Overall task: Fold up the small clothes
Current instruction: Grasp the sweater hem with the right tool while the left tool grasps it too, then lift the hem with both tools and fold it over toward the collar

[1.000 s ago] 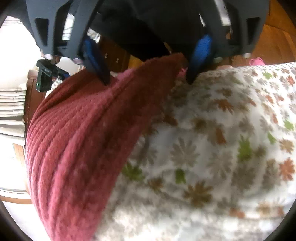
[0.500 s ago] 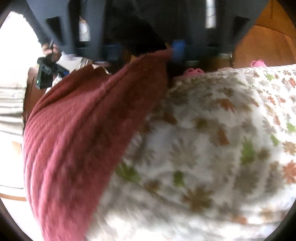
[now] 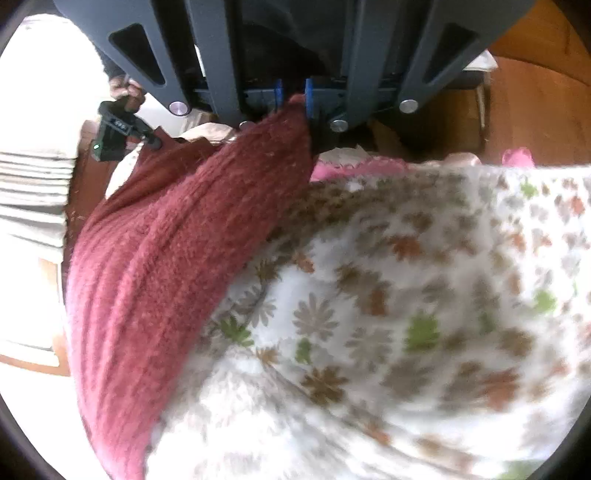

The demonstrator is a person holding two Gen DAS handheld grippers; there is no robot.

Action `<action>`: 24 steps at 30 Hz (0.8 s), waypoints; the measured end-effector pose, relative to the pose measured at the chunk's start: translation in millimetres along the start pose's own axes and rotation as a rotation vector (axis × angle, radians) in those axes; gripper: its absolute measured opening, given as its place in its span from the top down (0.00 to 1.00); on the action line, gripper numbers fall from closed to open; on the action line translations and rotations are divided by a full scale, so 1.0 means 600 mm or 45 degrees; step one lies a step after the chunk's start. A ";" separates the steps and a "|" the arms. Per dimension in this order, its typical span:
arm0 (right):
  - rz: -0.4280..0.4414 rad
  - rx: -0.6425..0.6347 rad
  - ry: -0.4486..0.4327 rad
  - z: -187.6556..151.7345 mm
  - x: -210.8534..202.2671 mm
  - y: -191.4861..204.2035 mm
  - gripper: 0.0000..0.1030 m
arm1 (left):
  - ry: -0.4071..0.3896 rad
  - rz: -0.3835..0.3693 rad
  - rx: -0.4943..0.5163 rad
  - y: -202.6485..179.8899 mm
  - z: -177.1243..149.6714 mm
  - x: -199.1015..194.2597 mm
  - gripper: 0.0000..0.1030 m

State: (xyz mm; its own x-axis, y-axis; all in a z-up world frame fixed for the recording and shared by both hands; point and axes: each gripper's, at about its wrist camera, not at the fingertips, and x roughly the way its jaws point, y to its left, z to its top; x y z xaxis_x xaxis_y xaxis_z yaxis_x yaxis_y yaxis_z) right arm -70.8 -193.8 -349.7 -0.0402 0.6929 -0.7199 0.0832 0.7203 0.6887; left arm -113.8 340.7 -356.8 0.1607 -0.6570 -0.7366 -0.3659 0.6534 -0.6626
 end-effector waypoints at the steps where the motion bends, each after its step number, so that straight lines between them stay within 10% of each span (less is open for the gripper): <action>1: 0.018 0.009 -0.009 -0.003 -0.008 0.000 0.94 | 0.000 -0.016 -0.002 0.003 -0.001 -0.011 0.93; 15: 0.354 0.034 -0.156 0.014 -0.177 0.033 0.94 | -0.004 -0.551 -0.037 -0.066 -0.046 -0.171 0.93; 24: 0.600 0.077 -0.317 0.178 -0.227 0.135 0.94 | -0.236 -0.915 -0.376 -0.109 0.092 -0.192 0.93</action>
State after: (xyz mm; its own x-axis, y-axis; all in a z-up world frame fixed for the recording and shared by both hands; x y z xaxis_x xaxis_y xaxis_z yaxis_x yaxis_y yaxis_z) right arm 47.5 -233.3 -204.8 0.2525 0.9067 -0.3377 0.0928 0.3247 0.9412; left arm -57.6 394.6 -236.2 0.5897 -0.7895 -0.1701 -0.3385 -0.0504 -0.9396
